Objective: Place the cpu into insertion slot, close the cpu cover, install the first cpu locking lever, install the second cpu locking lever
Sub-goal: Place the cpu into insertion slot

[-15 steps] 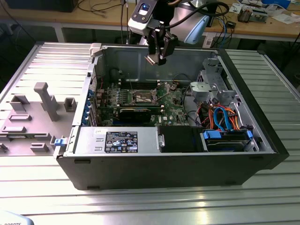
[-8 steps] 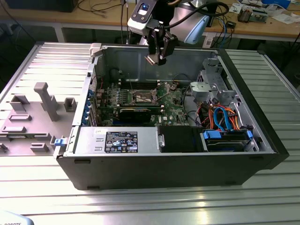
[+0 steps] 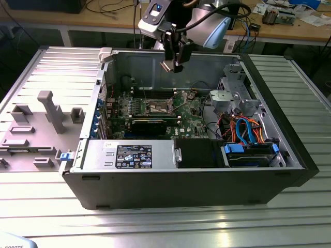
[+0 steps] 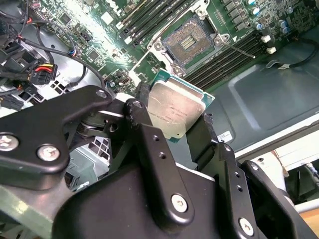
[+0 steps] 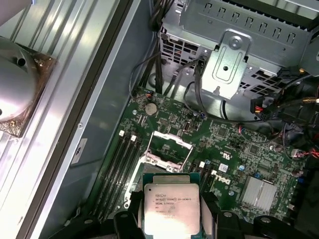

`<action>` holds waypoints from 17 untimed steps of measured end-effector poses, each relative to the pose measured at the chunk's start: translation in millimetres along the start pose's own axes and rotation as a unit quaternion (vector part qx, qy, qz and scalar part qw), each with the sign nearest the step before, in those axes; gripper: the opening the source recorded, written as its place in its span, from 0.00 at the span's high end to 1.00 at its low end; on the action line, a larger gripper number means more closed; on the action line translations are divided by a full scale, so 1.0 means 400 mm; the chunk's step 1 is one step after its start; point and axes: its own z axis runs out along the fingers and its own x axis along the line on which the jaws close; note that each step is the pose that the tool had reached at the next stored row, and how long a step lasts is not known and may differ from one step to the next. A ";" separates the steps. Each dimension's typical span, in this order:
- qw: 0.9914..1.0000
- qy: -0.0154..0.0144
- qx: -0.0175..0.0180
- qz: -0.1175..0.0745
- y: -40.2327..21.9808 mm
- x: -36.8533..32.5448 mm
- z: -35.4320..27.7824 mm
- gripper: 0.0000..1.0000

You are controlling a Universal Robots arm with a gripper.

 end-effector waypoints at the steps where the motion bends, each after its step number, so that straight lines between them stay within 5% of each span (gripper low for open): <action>1: 1.000 0.000 0.000 0.002 0.000 0.000 0.000 0.45; 17: 1.000 -0.002 -0.001 0.027 -0.002 0.000 0.003 0.45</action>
